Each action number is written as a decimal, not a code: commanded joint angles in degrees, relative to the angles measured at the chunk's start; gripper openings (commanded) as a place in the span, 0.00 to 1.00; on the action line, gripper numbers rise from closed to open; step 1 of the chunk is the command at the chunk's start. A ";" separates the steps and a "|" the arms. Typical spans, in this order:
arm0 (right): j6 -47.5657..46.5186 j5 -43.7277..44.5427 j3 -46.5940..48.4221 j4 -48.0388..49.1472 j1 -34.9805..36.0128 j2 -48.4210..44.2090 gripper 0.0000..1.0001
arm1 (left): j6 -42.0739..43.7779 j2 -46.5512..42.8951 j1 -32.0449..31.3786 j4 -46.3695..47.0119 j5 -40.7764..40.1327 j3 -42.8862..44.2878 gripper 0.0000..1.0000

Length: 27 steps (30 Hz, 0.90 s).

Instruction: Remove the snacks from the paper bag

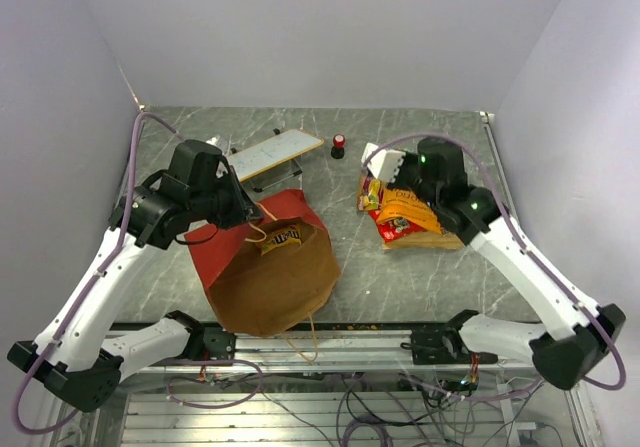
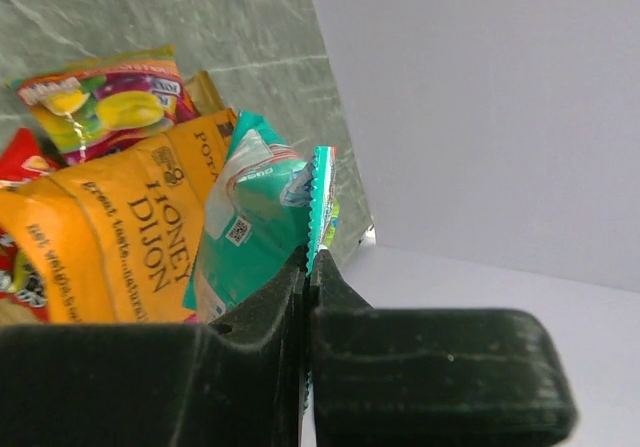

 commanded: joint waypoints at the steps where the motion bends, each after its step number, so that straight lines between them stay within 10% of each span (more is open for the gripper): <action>1: -8.44 -9.26 6.77 1.88 -6.82 4.13 0.00 | -0.18 -1.42 0.38 0.72 1.57 -1.19 0.07; 8: -18.66 -3.86 1.54 1.86 -11.34 10.00 0.00 | 1.16 -2.94 0.37 -1.10 0.42 -0.68 0.07; 27: -6.22 -15.70 -18.83 4.96 -6.84 6.29 0.04 | 5.39 0.24 0.42 -1.05 4.26 0.73 0.07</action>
